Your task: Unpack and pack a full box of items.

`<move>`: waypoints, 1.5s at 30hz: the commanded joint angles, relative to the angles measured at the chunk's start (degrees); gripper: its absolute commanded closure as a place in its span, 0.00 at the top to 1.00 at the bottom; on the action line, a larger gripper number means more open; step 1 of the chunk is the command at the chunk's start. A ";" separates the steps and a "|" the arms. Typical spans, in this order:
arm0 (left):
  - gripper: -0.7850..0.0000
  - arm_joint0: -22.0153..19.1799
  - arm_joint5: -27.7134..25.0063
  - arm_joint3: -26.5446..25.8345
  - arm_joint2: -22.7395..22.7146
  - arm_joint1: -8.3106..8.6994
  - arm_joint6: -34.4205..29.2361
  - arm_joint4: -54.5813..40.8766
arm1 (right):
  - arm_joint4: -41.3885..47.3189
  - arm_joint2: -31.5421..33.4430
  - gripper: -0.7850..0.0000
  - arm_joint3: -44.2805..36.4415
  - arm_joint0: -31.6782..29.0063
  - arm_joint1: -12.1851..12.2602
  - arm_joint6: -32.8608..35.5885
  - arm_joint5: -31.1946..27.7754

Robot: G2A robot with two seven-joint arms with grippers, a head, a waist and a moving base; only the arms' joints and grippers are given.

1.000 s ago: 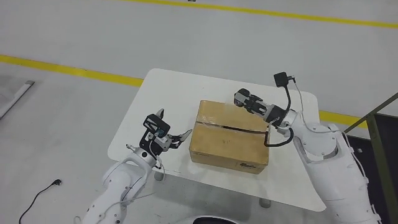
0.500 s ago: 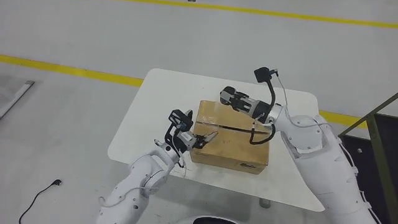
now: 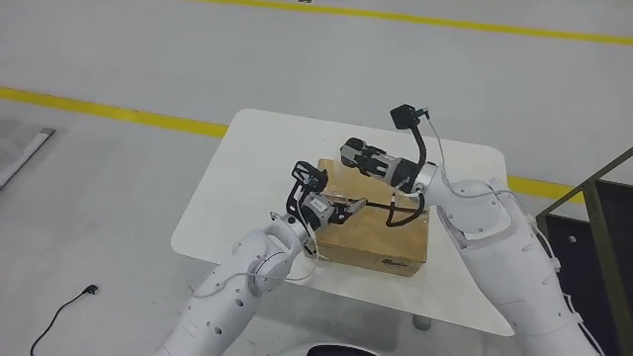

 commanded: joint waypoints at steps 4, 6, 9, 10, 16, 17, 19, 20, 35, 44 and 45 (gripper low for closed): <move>0.00 -0.16 1.80 1.17 0.48 -0.44 0.38 0.96 | -0.04 0.07 0.00 0.00 -0.12 0.03 0.55 0.52; 0.00 -0.05 2.18 1.33 0.38 -0.53 0.91 1.31 | -0.12 0.07 0.00 -0.09 -0.15 0.05 0.83 0.71; 0.00 -0.03 3.02 1.89 -0.14 -0.61 1.34 1.84 | -0.11 -0.07 0.00 -0.32 -0.16 0.06 1.39 0.84; 0.00 -0.05 3.61 2.15 -0.50 -0.64 1.52 1.76 | -0.21 -0.17 0.00 -0.42 -0.12 0.07 1.75 0.80; 0.00 -0.47 4.03 3.20 -1.55 -0.83 2.10 1.83 | -0.13 -0.51 0.13 -0.51 0.07 0.05 2.67 0.91; 0.00 -0.49 3.98 3.34 -1.74 -0.84 2.24 1.91 | -0.10 -0.52 0.15 -0.49 0.11 0.05 2.72 0.90; 0.00 -0.47 4.00 3.60 -2.21 -0.86 2.52 1.84 | -0.13 -0.52 0.28 -0.45 0.17 0.05 2.80 0.94; 0.00 -0.43 3.99 3.75 -2.50 -0.86 2.63 1.76 | -0.08 -0.32 0.50 -0.43 0.23 0.06 2.48 1.08; 0.00 0.73 4.24 7.04 -8.83 -0.02 3.32 2.54 | 1.44 7.54 0.36 0.31 -9.66 1.28 -3.08 2.93; 0.00 0.87 4.55 8.93 -12.90 0.59 3.89 3.14 | 1.11 7.32 0.00 2.24 -15.24 1.23 -8.00 0.75; 0.00 1.03 4.26 9.24 -13.51 0.65 3.79 2.35 | 1.24 7.17 0.00 2.76 -15.56 1.19 -8.39 0.84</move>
